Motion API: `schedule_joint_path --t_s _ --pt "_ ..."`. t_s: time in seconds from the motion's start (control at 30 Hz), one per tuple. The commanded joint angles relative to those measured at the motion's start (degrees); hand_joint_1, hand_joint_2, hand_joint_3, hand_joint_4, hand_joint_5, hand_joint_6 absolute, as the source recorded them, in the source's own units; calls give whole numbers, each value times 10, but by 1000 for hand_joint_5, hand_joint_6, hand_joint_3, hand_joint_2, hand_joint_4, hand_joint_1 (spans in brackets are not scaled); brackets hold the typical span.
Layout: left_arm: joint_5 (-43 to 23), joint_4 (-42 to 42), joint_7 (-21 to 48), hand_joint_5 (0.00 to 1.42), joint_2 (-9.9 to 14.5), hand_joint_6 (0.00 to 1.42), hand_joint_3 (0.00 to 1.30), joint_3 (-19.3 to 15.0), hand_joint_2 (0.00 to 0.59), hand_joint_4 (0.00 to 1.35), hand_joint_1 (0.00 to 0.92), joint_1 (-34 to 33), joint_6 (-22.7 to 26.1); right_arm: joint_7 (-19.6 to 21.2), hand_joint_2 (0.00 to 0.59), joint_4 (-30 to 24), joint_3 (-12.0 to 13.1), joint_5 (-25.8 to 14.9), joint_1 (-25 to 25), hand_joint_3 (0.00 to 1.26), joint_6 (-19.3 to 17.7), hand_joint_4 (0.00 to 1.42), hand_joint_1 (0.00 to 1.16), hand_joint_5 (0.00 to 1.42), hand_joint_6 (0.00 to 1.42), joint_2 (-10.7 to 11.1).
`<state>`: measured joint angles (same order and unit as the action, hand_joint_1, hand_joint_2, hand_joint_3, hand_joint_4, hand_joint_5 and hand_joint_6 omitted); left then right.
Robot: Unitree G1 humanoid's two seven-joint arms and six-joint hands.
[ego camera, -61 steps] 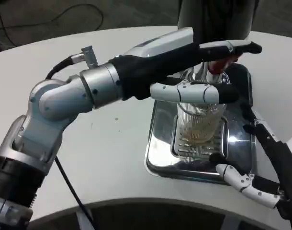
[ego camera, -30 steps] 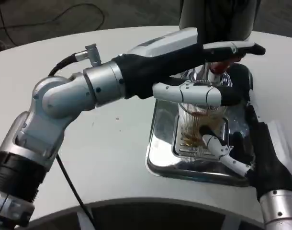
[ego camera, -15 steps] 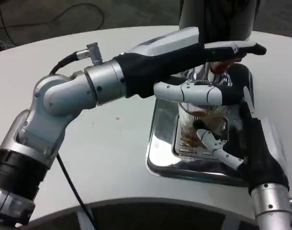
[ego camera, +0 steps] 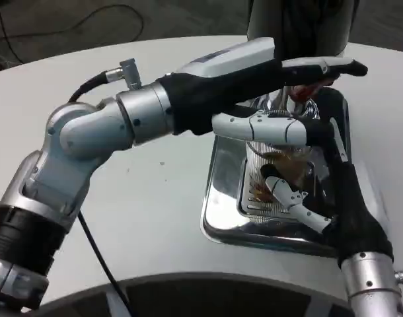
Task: Grasp the cup under the faucet to collect the drink, then remove the cup.
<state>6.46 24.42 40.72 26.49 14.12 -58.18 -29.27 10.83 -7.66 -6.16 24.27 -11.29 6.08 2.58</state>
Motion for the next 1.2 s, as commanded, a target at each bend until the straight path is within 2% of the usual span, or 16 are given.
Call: schedule_joint_path --t_s 0.03,0.33,0.6,1.2 --pt "22 9 21 121 5 106 131 17 142 50 0 11 6 6 258 27 -1 -16 -17 0 -18 20 636 73 0 -10" --pt "23 2 23 121 14 106 131 14 144 50 0 10 7 11 239 89 2 -37 -52 0 -48 32 672 97 5 -16" --pt "22 -1 23 121 19 106 134 12 145 50 0 9 8 12 236 121 3 -48 -68 0 -70 43 678 106 0 -15" --pt "27 2 22 121 25 105 139 14 148 50 0 8 8 21 227 145 1 -42 -84 0 -53 17 690 97 0 -21"
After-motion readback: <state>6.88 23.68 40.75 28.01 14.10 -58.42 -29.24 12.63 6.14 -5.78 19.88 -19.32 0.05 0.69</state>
